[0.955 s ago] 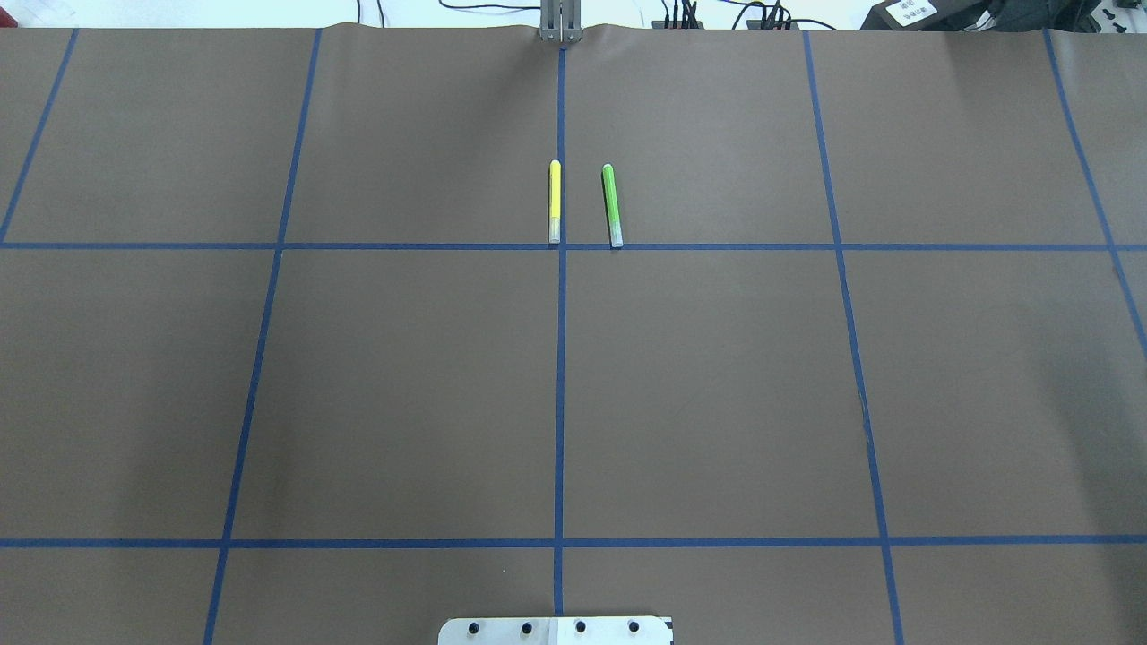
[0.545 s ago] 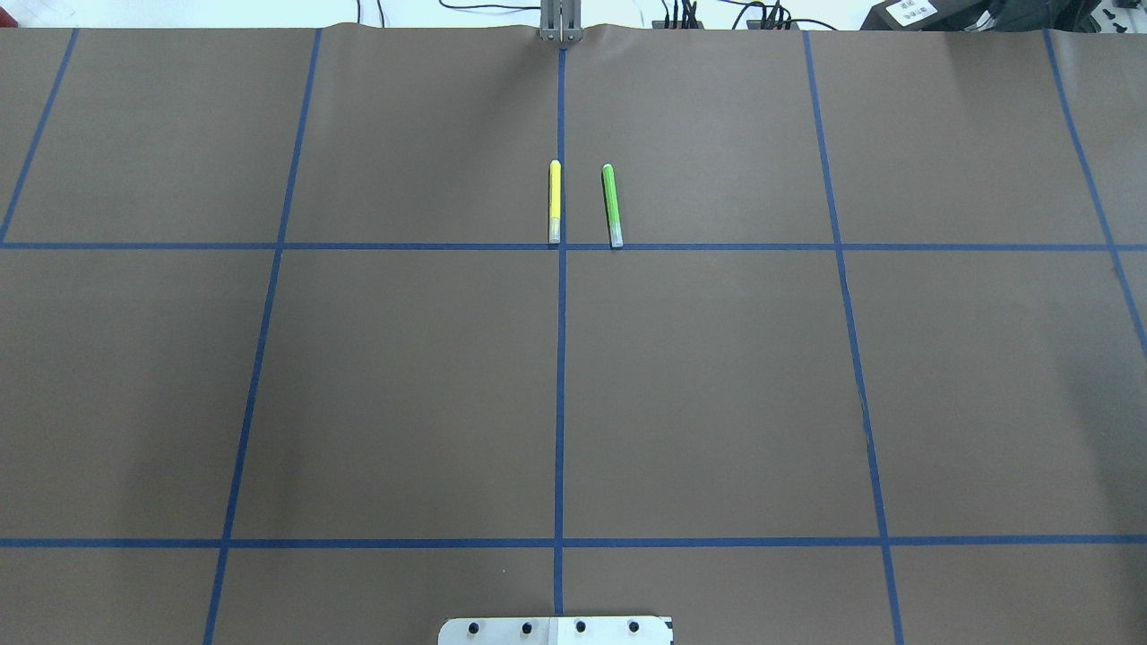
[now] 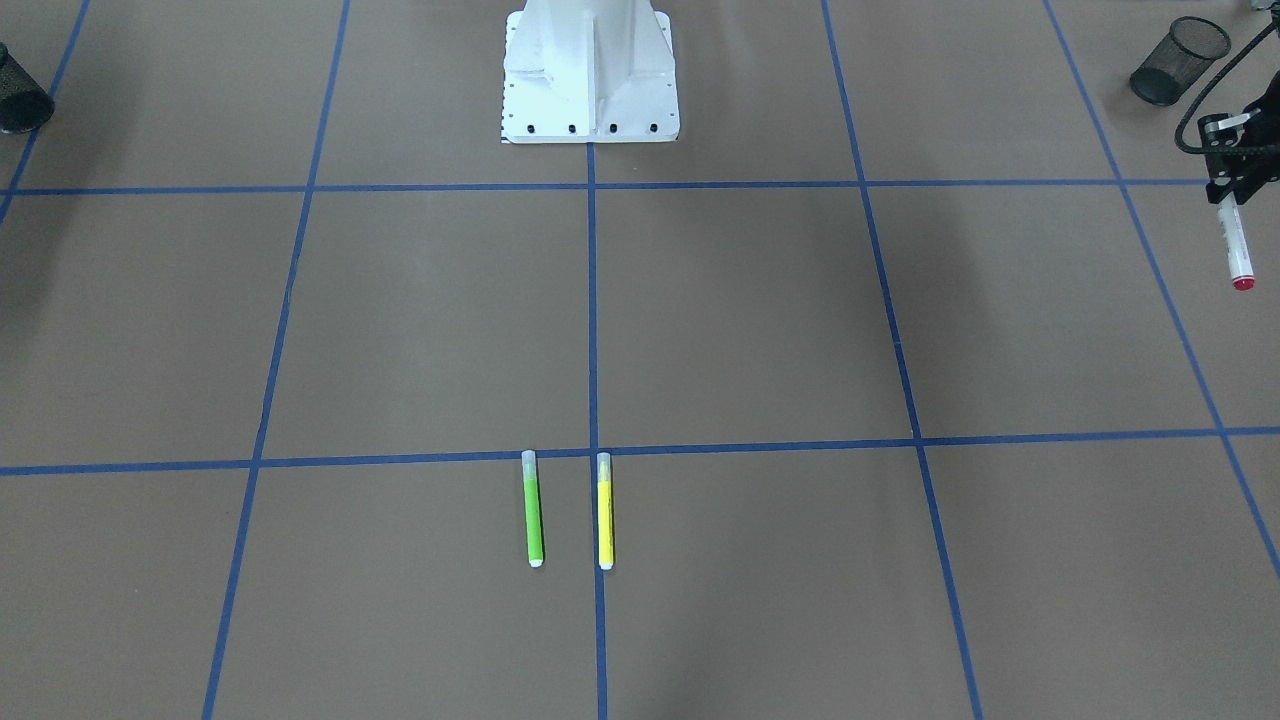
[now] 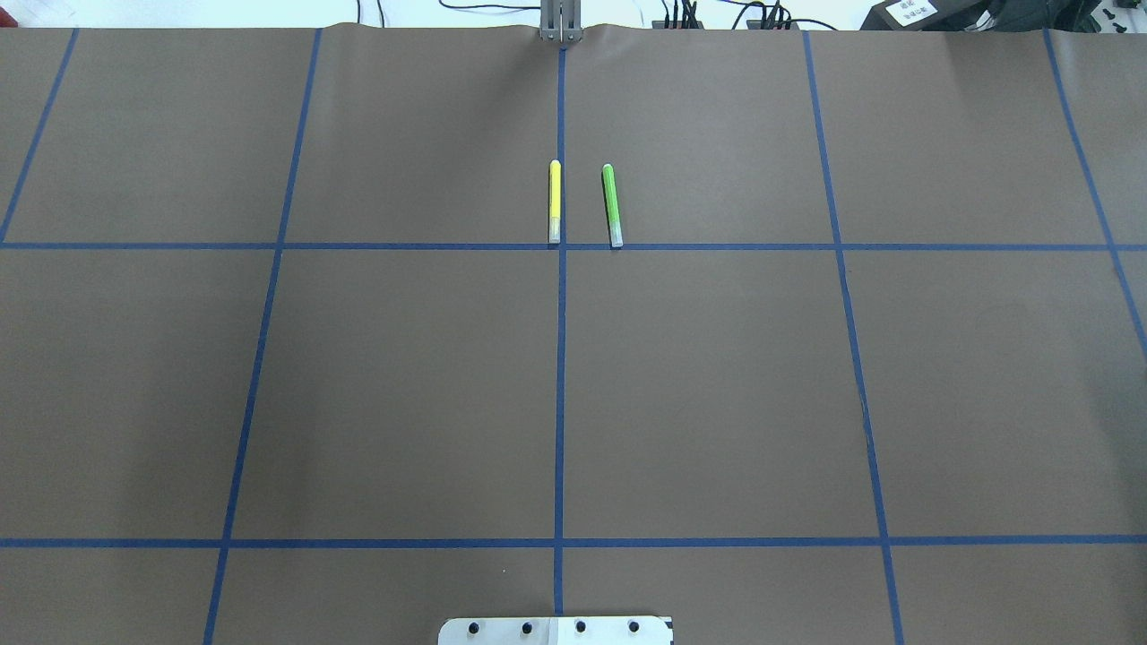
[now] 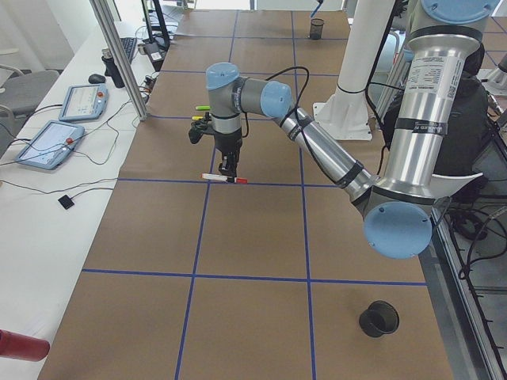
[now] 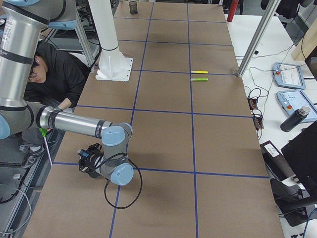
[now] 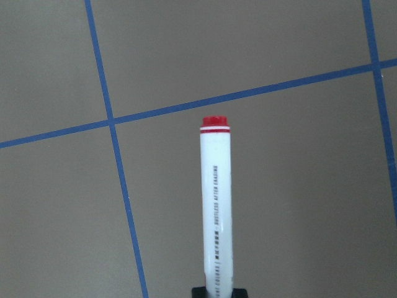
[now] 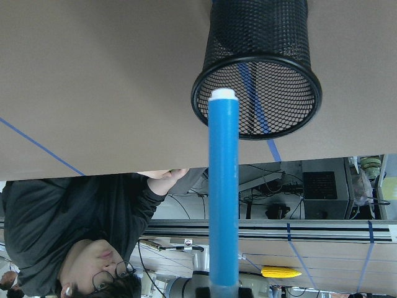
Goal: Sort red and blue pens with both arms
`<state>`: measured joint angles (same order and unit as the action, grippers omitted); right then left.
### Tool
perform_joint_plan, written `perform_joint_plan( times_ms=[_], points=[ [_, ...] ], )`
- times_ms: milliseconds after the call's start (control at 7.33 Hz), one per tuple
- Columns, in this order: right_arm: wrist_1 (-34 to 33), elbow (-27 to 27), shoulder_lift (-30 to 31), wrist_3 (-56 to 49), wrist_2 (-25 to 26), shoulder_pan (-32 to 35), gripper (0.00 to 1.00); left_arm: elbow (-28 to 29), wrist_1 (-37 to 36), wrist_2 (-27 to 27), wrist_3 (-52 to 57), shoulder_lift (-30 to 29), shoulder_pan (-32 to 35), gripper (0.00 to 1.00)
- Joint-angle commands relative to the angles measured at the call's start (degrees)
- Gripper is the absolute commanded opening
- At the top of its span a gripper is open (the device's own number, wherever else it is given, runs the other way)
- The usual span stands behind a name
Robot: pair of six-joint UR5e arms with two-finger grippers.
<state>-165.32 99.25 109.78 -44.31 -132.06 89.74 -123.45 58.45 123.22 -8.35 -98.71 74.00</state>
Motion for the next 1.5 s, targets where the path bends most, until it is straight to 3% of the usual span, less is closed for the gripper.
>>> perform_joint_plan(
  times_ms=[0, 818, 955, 1091, 1227, 1364],
  points=[
    [-1.66, -0.73, 0.00, -1.21, -0.40, 0.00, 0.00, -0.13, 0.00, 0.00, 0.00, -0.08, 0.00, 0.00],
    [-3.95, -6.00, 0.79, -2.63, -1.54, 0.00, 0.00, -0.74, 0.09, 0.00, -0.09, -0.16, 0.09, 0.00],
    [-3.96, -6.17, 0.79, -2.45, -2.06, 0.00, 0.30, -1.26, 0.00, 0.09, -0.18, -0.08, 0.09, 0.00],
    [-3.96, -6.35, 0.79, -2.45, -2.50, 0.00, 0.92, -1.18, 0.00, 0.09, -0.18, -0.16, 0.00, 0.00],
    [-3.96, -6.44, 0.79, -2.36, -2.59, 0.00, 0.99, -1.27, 0.00, 0.09, -0.18, -0.16, 0.00, 0.00],
    [-3.79, -6.44, 0.70, -2.28, -2.77, 0.00, 0.99, -1.36, 0.00, 0.09, -0.70, -0.16, 0.00, 0.00]
  ],
)
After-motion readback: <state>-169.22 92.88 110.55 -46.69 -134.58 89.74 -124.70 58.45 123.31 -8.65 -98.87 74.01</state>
